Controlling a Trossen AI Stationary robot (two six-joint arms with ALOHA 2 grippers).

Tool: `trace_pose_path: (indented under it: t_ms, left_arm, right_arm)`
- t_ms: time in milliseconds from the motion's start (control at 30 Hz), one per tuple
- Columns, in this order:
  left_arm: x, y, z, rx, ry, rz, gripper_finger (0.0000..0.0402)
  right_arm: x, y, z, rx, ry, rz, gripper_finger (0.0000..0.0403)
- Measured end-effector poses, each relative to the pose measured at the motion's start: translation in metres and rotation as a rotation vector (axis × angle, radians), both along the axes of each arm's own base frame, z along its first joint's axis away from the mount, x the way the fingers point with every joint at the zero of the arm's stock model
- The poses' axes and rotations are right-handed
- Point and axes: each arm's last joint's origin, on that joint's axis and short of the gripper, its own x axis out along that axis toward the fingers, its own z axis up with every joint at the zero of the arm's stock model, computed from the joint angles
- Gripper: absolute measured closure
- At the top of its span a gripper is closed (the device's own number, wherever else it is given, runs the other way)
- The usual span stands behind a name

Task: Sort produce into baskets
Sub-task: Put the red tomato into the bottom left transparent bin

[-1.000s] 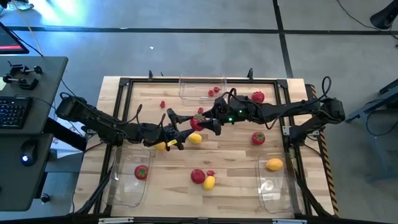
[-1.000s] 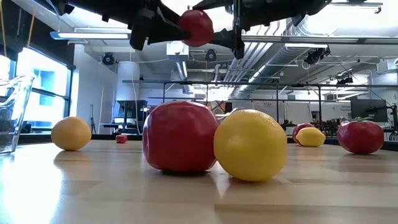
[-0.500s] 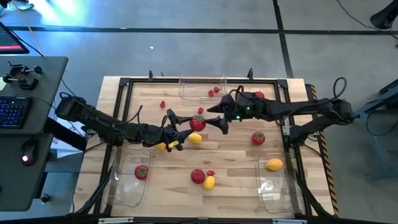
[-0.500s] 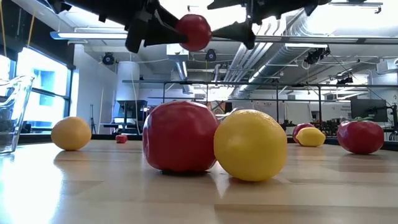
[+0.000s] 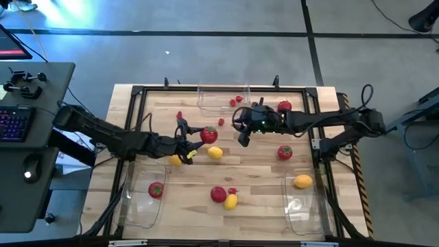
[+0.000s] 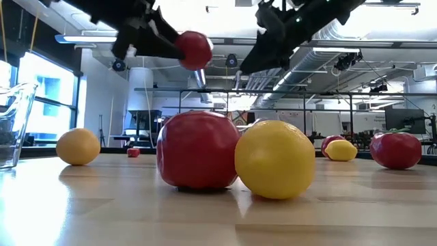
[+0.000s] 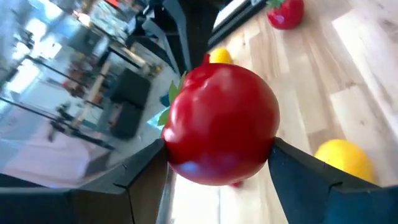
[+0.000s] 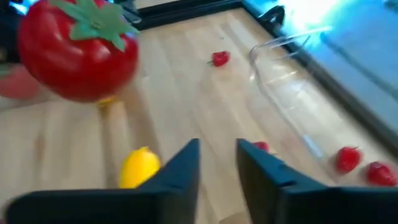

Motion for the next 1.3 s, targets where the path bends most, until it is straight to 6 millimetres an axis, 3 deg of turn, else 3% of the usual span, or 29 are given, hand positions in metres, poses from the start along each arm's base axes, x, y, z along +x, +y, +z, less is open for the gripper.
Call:
trace_pose_path:
  t_ms: [67, 133, 333, 667, 867, 1133, 1300]
  left_arm:
    - [-0.006, 0.0, 0.01, -0.062, 0.003, -0.018, 0.0163]
    - [-0.013, 0.001, 0.018, -0.117, 0.014, -0.036, 0.0165]
    - [-0.03, 0.004, 0.035, -0.227, 0.058, -0.027, 0.0183]
    - [-0.047, 0.001, 0.041, -0.341, 0.113, -0.062, 0.0188]
    - [-0.059, 0.001, 0.046, -0.37, 0.104, -0.062, 0.0189]
    - [-0.063, 0.001, 0.073, -0.424, 0.099, -0.092, 0.0189]
    - [-0.066, -0.001, 0.078, -0.521, 0.139, -0.142, 0.0189]
  right_arm:
    - [0.005, -0.002, -0.004, -0.048, 0.005, -0.018, 0.0379]
    - [0.009, -0.005, -0.007, -0.077, -0.002, -0.022, 0.0394]
    - [0.026, -0.008, -0.026, -0.103, -0.003, -0.011, 0.0394]
    - [0.052, -0.011, -0.067, -0.098, -0.004, 0.003, 0.0401]
    - [0.054, -0.009, -0.072, -0.106, 0.016, 0.025, 0.0402]
    - [0.053, -0.008, -0.071, -0.148, 0.018, 0.034, 0.0403]
    - [0.04, -0.005, -0.089, -0.195, -0.055, 0.035, 0.0403]
